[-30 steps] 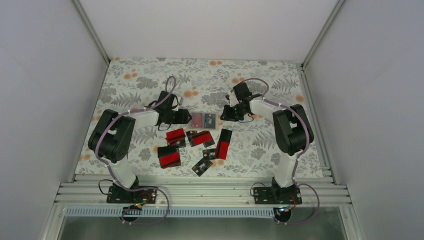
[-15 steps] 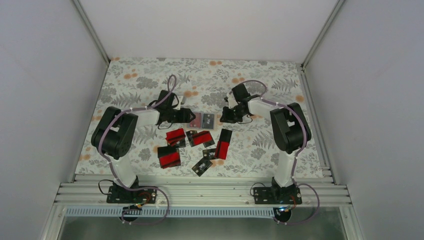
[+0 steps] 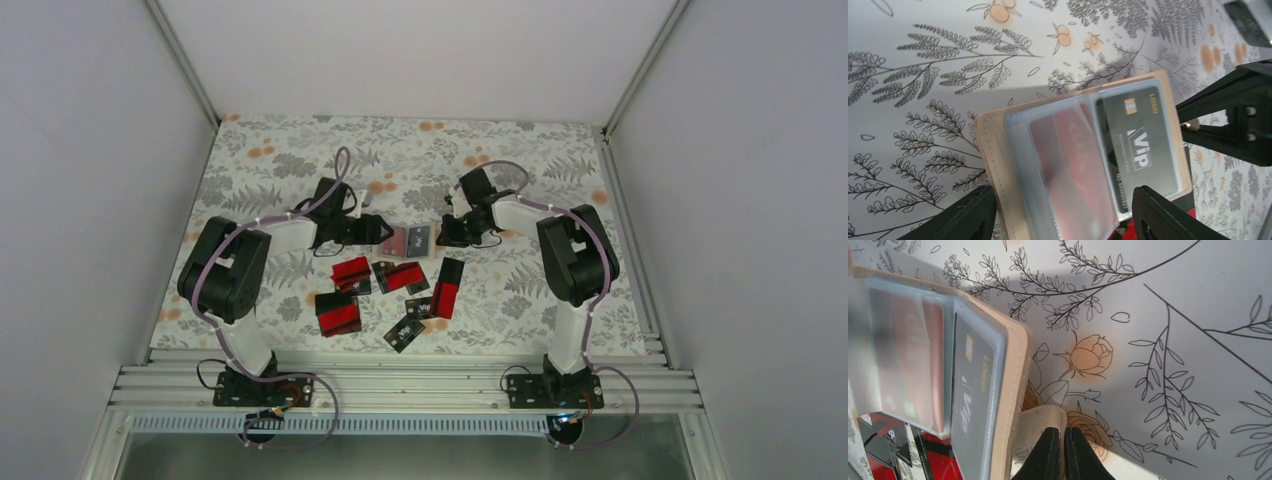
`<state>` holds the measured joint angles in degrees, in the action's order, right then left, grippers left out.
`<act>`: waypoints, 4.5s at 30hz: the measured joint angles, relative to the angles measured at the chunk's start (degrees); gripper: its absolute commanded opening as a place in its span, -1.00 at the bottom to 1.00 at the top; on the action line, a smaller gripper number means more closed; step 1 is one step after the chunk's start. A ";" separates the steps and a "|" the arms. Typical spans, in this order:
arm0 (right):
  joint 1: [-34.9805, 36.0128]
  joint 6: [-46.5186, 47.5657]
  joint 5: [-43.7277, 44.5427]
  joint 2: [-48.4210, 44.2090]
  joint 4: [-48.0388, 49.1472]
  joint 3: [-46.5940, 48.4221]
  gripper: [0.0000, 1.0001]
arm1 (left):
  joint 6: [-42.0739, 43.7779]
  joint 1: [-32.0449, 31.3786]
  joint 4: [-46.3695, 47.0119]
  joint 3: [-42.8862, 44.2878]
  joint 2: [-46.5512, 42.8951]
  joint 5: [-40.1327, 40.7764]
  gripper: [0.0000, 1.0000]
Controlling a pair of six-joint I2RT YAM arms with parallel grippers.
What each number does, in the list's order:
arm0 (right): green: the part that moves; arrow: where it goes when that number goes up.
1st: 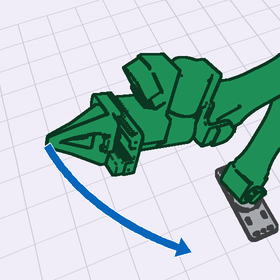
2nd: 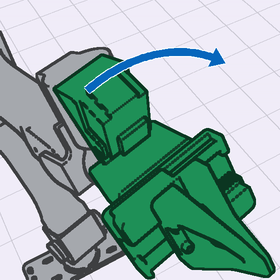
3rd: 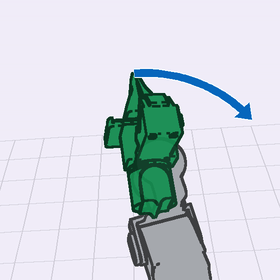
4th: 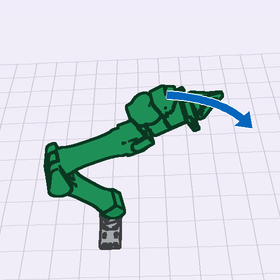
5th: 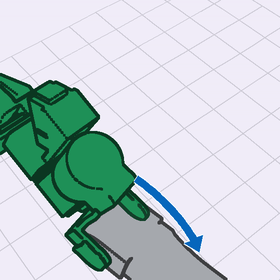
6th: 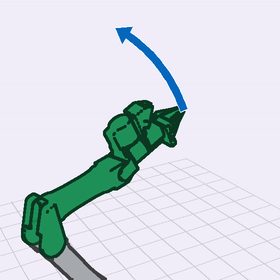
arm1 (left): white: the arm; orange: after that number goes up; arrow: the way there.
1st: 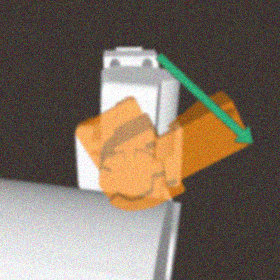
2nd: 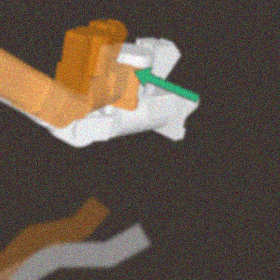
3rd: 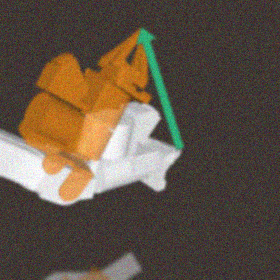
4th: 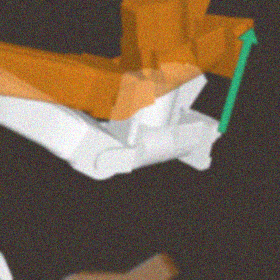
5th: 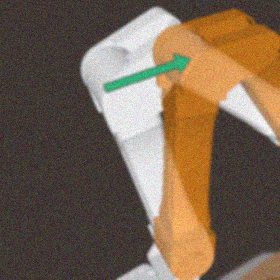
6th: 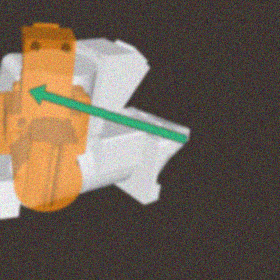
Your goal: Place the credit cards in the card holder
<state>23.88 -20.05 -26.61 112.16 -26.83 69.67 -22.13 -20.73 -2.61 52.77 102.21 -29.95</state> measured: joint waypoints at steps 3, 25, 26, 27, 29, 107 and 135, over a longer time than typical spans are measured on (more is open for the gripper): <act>0.17 0.00 -0.04 0.02 0.00 0.00 -0.91 | -0.04 0.00 -0.24 0.46 -0.92 -0.57 0.36; 0.87 -0.09 -0.20 0.04 0.00 0.09 -0.91 | -1.66 -1.27 -1.79 3.52 -2.95 -3.32 0.36; 0.87 -0.09 -0.20 0.02 0.00 0.09 -0.91 | -1.73 -1.33 -1.81 3.69 -2.97 -3.41 0.36; 0.87 -0.09 -0.20 0.04 0.02 0.09 -0.91 | -1.88 -1.44 -1.79 3.80 -3.02 -3.56 0.36; 0.87 -0.17 -0.17 0.04 0.02 0.11 -0.91 | -2.14 -1.64 -1.79 4.02 -3.02 -3.80 0.36; 0.98 0.09 -0.42 0.22 -1.53 3.61 -0.91 | -2.58 -7.19 -3.23 3.89 -2.21 2.95 0.15; 0.98 0.83 -0.22 1.53 -3.82 5.75 -0.35 | -6.05 -9.73 7.15 1.64 3.50 -0.48 -0.91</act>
<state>24.86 -19.22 -26.83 113.69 -30.65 75.42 -28.18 -30.46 4.54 54.41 105.71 -30.44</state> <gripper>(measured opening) 0.286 0.091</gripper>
